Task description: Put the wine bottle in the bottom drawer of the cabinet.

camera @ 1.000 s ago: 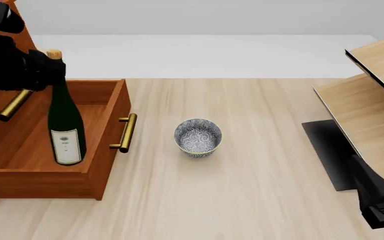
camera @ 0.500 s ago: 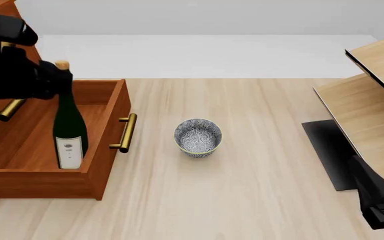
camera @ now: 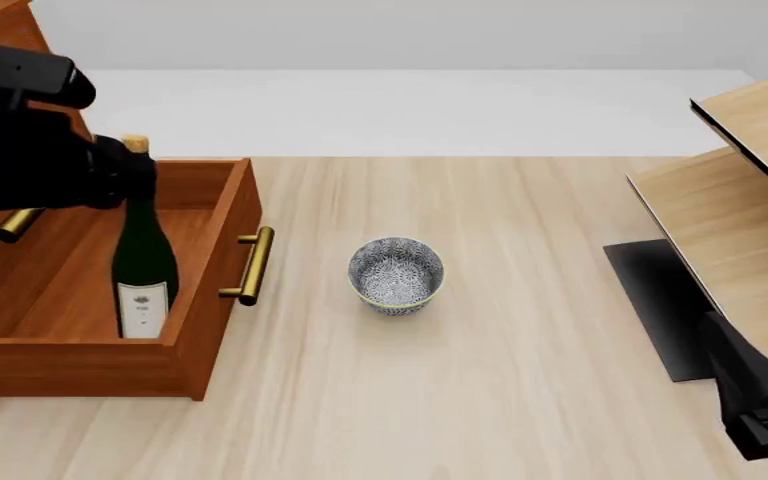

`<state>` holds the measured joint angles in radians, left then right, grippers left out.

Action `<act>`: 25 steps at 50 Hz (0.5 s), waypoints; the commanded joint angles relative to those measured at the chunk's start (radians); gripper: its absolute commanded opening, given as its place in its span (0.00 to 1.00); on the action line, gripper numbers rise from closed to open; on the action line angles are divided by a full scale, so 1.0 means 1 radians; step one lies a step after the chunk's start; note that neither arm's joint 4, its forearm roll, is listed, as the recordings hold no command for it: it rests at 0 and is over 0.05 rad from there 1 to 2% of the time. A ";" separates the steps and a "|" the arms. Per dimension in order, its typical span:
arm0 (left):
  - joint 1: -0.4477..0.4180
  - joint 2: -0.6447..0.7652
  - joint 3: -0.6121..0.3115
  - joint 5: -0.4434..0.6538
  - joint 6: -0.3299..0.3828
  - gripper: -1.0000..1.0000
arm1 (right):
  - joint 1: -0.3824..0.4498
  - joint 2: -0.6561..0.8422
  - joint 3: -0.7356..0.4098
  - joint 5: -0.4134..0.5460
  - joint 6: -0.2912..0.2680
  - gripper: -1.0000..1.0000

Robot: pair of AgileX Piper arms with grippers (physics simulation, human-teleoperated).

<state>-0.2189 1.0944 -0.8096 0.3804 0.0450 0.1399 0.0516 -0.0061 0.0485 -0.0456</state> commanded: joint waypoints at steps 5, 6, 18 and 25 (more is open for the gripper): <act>-0.019 0.056 -0.018 -0.008 -0.028 0.00 | -0.003 0.004 -0.001 -0.004 0.000 1.00; -0.021 0.062 -0.023 -0.008 -0.034 0.00 | -0.002 0.002 -0.001 -0.002 0.001 1.00; -0.026 0.117 -0.049 -0.027 -0.041 0.00 | -0.006 0.006 -0.003 -0.005 0.001 1.00; -0.022 0.155 -0.061 -0.046 -0.052 0.00 | -0.007 0.010 -0.001 -0.009 0.002 1.00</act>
<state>-0.2283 1.2033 -0.8485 0.3376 0.0005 0.1336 0.0477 -0.0080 0.0531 -0.0450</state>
